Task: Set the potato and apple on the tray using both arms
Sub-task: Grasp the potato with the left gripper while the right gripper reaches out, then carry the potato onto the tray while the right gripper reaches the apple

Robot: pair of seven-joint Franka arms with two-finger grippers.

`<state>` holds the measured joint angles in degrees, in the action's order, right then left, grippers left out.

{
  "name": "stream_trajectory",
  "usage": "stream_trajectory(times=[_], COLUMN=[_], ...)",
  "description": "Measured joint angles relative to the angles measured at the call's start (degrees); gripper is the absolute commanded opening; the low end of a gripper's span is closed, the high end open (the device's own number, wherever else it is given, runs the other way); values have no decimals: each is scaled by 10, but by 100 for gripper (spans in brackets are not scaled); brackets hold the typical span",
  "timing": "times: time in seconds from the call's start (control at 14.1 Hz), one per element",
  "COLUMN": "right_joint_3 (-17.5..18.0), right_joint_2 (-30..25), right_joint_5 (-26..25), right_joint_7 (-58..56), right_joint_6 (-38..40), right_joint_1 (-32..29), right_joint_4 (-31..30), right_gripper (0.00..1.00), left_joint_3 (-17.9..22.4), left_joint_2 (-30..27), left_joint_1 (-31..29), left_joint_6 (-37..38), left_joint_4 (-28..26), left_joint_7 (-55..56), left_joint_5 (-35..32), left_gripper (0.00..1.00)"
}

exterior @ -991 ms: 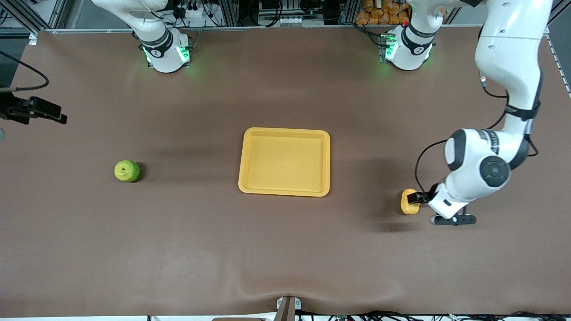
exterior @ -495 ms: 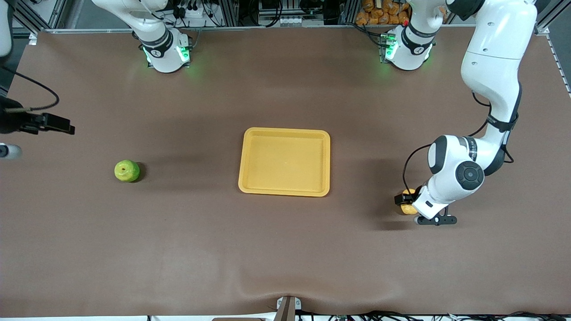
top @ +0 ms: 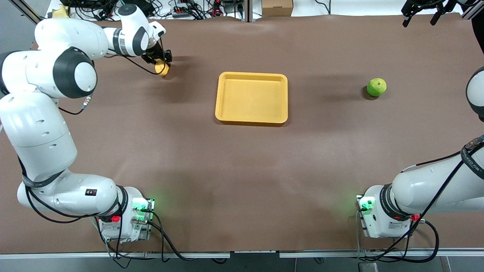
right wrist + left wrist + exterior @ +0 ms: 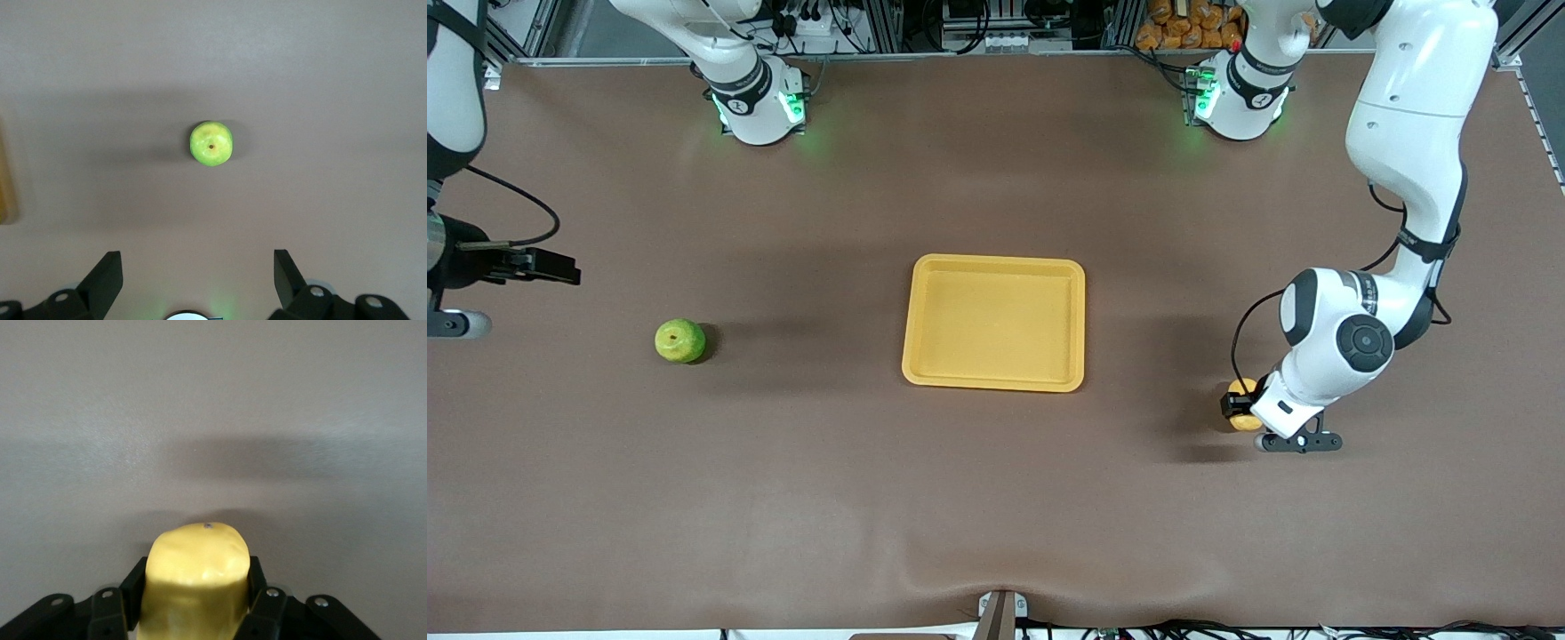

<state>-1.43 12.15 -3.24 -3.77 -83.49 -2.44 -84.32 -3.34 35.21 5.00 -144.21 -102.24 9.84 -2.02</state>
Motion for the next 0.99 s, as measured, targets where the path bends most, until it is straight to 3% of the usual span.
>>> stream_trajectory(times=[0.42, 0.99], right_joint_3=[-2, -5], right_joint_2=[51, 76], right_joint_5=[-1, -1], right_joint_7=[0, 0], right_joint_6=[-47, -171], right_joint_1=[-3, -20], right_joint_4=[-14, -106], right_gripper=[100, 100], left_joint_3=[-3, -3], left_joint_2=[-97, -114], left_joint_1=[82, 234], left_joint_6=[73, 113], left_joint_4=[-21, -9], left_joint_7=[116, 302], left_joint_5=[0, -1], left_gripper=[9, 9])
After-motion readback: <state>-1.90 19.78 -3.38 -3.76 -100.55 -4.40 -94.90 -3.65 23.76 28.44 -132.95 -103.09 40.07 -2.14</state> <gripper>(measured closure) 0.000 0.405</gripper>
